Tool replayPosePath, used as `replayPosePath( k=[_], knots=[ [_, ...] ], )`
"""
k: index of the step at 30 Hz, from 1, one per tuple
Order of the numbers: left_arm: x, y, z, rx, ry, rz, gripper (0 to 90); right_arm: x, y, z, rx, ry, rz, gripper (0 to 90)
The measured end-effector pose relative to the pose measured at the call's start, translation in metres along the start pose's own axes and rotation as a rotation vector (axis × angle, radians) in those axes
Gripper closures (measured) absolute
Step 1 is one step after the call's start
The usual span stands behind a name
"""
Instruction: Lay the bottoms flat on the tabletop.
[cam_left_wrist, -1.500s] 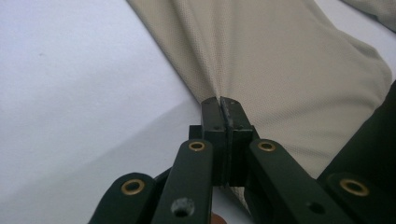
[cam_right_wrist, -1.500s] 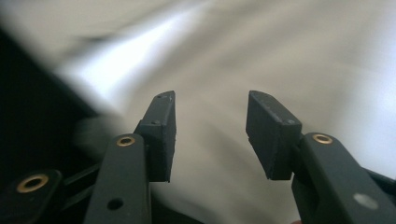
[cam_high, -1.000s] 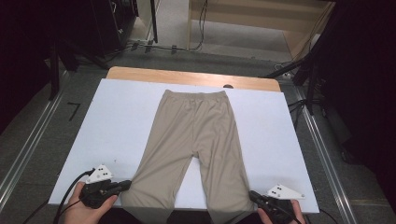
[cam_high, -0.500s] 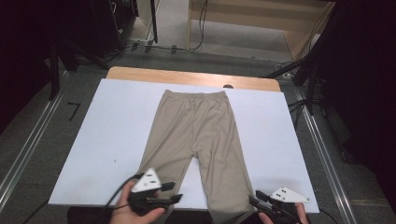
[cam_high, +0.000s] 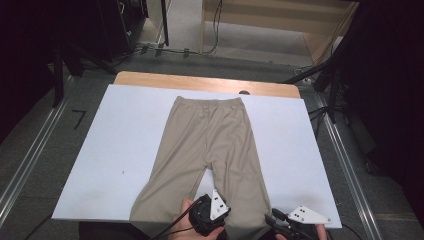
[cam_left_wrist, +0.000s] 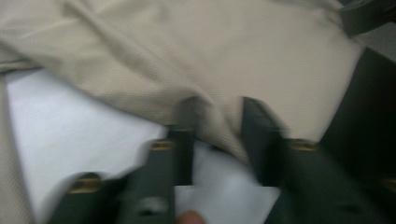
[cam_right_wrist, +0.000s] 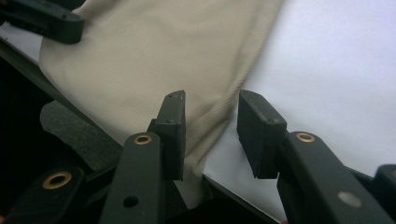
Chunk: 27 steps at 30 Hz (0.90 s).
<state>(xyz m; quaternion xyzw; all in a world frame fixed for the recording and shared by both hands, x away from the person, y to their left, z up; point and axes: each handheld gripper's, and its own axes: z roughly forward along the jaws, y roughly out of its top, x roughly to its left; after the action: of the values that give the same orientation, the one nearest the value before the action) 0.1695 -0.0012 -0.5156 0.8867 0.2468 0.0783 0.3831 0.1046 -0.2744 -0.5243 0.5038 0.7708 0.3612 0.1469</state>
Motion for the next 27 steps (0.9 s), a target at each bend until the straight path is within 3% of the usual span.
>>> replayPosePath(
  k=[1, 4, 6, 11, 13, 16, 22, 23, 24, 26, 27],
  knots=[
    [0.002, 0.000, 0.000, 0.000, -0.015, -0.007, 88.9, 0.001, 0.000, 0.001, 0.001, -0.008, -0.012, 62.0],
    [0.010, -0.001, -0.006, 0.013, -0.055, -0.024, 90.0, 0.003, 0.002, 0.002, 0.003, -0.024, -0.014, 67.4],
    [0.018, -0.004, -0.014, -0.002, -0.096, -0.064, 90.0, 0.002, 0.002, 0.001, 0.007, -0.022, -0.015, 68.2],
    [0.043, -0.017, -0.033, 0.002, -0.109, -0.127, 90.0, -0.004, 0.002, -0.006, 0.011, -0.067, 0.020, 67.7],
    [0.048, -0.020, -0.036, 0.001, -0.118, -0.145, 89.9, -0.005, 0.001, -0.007, -0.004, -0.038, 0.037, 66.2],
    [0.050, -0.021, -0.036, 0.012, -0.132, -0.137, 89.2, 0.004, 0.004, -0.003, -0.024, 0.014, 0.014, 63.8],
    [0.046, -0.024, -0.032, 0.026, -0.140, -0.132, 88.6, 0.027, 0.012, 0.015, -0.015, 0.046, -0.019, 54.2],
    [0.046, -0.023, -0.032, 0.027, -0.142, -0.134, 89.0, 0.029, 0.013, 0.018, -0.007, 0.046, -0.032, 56.3],
    [0.046, -0.023, -0.032, 0.029, -0.145, -0.133, 89.3, 0.033, 0.013, 0.020, -0.004, 0.015, -0.052, 62.2],
    [0.045, -0.024, -0.031, 0.029, -0.149, -0.129, 89.5, 0.036, 0.015, 0.019, 0.018, -0.042, -0.075, 79.3],
    [0.044, -0.024, -0.032, 0.029, -0.153, -0.127, 89.6, 0.033, 0.017, 0.017, 0.034, -0.032, -0.064, 87.7]
  ],
)
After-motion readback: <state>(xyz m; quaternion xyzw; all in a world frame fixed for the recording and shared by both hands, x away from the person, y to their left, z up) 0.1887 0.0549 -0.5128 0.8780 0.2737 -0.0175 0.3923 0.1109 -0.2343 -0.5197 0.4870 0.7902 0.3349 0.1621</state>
